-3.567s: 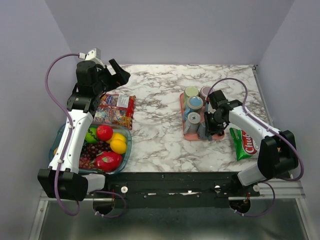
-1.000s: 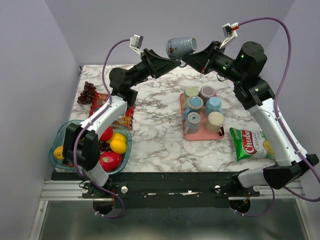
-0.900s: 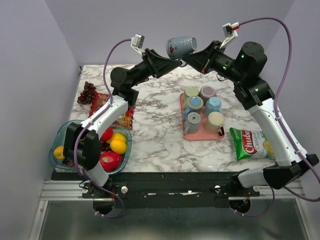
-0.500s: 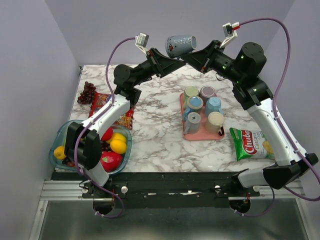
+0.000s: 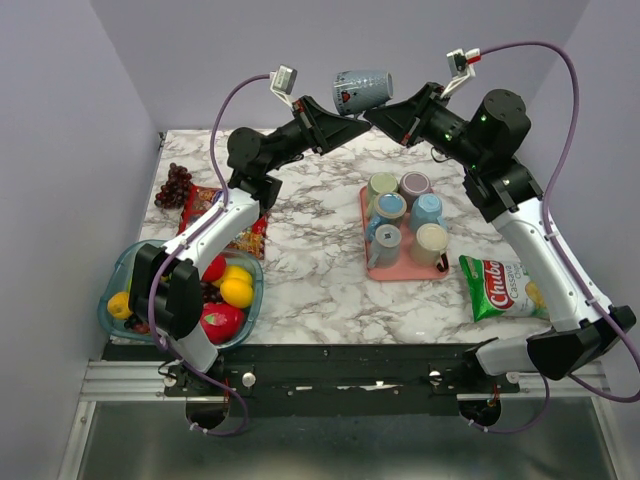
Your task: Turn the mug right side up
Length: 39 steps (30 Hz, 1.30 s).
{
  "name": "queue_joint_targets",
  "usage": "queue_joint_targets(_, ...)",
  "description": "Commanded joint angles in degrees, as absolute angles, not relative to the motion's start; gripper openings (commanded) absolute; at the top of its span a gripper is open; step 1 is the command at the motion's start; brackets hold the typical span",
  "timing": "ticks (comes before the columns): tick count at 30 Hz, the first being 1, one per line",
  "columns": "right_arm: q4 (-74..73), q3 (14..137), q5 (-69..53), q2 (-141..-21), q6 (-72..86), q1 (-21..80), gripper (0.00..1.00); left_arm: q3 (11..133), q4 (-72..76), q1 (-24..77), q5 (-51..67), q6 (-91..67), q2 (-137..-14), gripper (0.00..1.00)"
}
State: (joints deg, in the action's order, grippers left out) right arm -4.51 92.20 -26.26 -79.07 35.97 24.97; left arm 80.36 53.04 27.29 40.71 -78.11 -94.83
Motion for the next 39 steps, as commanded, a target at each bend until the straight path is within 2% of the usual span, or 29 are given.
queue_joint_targets(1, -4.7, 90.9, -28.7, -78.3, 35.7, 25.8, 0.01, 81.8, 53.0, 27.7, 37.9, -75.7, -94.6, 0.00)
queue_joint_targets(4, -5.7, 91.1, -28.0, -78.2, 35.3, 25.8, 0.02, 81.4, 52.2, 27.6, 37.7, -75.2, -94.4, 0.00)
queue_joint_targets(7, -6.9, 91.1, -26.9, -78.3, 35.1, 25.8, 0.24, 81.3, 50.1, 27.6, 37.5, -73.8, -94.0, 0.00)
queue_joint_targets(8, -7.1, 91.0, -26.3, -78.2, 35.1, 25.8, 0.42, 81.3, 48.2, 27.7, 37.5, -73.1, -93.8, 0.00)
queue_joint_targets(10, -7.3, 90.4, -24.4, -77.8, 35.0, 25.8, 0.51, 81.3, 45.2, 27.6, 37.3, -70.4, -93.2, 0.00)
queue_joint_targets(11, -7.3, 90.0, -23.7, -77.4, 34.6, 25.8, 0.60, 81.4, 41.3, 27.6, 36.5, -69.3, -92.8, 0.00)
queue_joint_targets(13, -8.6, 90.0, -21.5, -77.4, 34.4, 25.8, 0.61, 81.8, 34.9, 27.3, 34.9, -65.1, -91.8, 0.00)
queue_joint_targets(18, -15.8, 91.8, -15.0, -78.6, 33.1, 25.8, 0.72, 85.2, 14.1, 26.7, 29.5, -55.7, -90.9, 0.00)
queue_joint_targets(22, -24.2, 91.8, -5.3, -78.8, 33.9, 25.8, 0.80, 90.1, -1.3, 26.1, 23.5, -44.7, -91.7, 0.00)
queue_joint_targets(26, -29.6, 90.7, -0.3, -78.9, 34.7, 25.5, 0.88, 96.9, -16.7, 26.0, 15.6, -35.4, -94.2, 0.00)
queue_joint_targets(31, -32.5, 88.6, 2.5, -78.2, 34.4, 25.4, 0.93, 103.9, -28.9, 25.9, 5.1, -26.2, -100.5, 0.00)
queue_joint_targets(32, -32.9, 87.9, 2.9, -78.0, 34.3, 25.4, 1.00, 106.0, -31.7, 25.8, 2.6, -25.2, -101.5, 0.00)
queue_joint_targets(39, -39.2, 88.6, 5.0, -79.8, 31.7, 25.3, 1.00, 113.9, -40.8, 23.4, -3.2, -23.0, -112.7, 0.00)
